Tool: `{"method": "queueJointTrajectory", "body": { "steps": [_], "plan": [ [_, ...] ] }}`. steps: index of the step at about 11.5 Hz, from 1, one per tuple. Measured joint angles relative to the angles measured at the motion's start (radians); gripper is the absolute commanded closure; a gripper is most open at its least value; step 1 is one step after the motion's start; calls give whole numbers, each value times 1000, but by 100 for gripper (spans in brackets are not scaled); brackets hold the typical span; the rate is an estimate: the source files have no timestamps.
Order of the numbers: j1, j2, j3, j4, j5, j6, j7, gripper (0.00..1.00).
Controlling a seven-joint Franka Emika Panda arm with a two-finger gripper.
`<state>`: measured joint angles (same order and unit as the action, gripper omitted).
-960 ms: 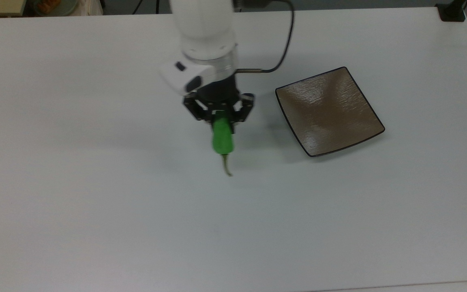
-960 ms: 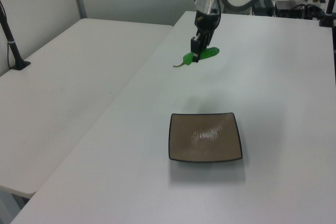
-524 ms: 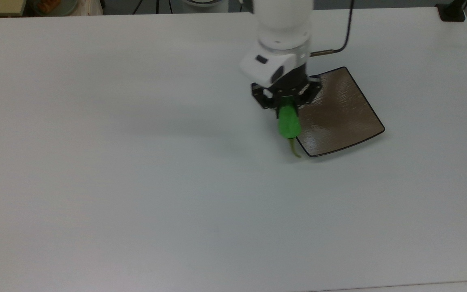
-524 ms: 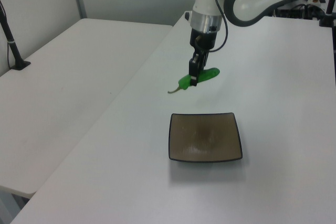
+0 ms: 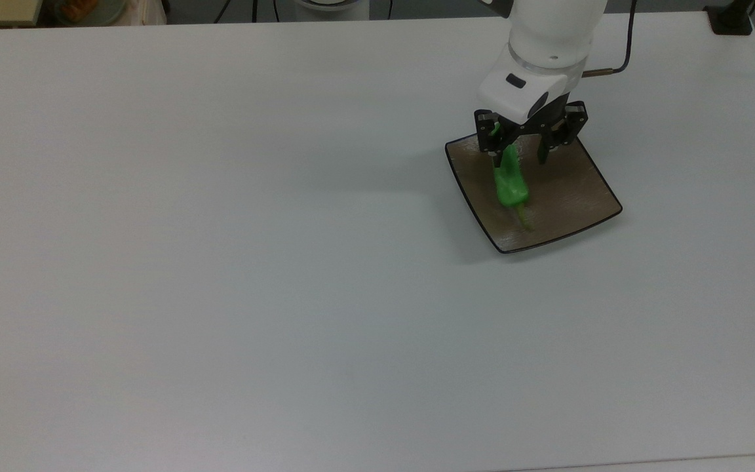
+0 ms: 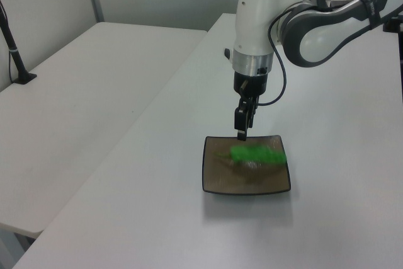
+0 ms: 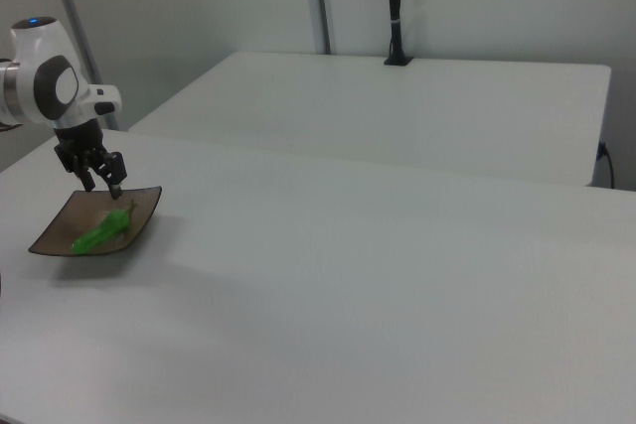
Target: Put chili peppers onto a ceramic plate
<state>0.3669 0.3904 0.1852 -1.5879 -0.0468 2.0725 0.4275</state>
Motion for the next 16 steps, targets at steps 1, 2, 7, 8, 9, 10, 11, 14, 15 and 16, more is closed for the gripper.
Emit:
{"method": "queueJointTrajectory", "body": {
  "steps": [1,2,7,8,9,10,11,14,15,16],
  "plan": [
    [-1,2,-2,0,-1,0,0,0],
    [-2,2,-3,0,-2,0,0,0],
    [-14,-7,-3,3,-32,-13,-9,0],
    [-21,-14,-5,4,-45,-50,-40,0],
    [-32,-28,-9,5,-50,-110,-88,0],
    [-46,-50,-18,5,-51,-172,-129,0],
    [-64,-82,-29,-2,-51,-223,-159,0],
    [-135,-222,-46,-98,-51,-255,-190,0],
    [-164,-273,-47,-138,-49,-255,-191,0],
    [-190,-318,-48,-168,-44,-255,-192,0]
  ]
}}
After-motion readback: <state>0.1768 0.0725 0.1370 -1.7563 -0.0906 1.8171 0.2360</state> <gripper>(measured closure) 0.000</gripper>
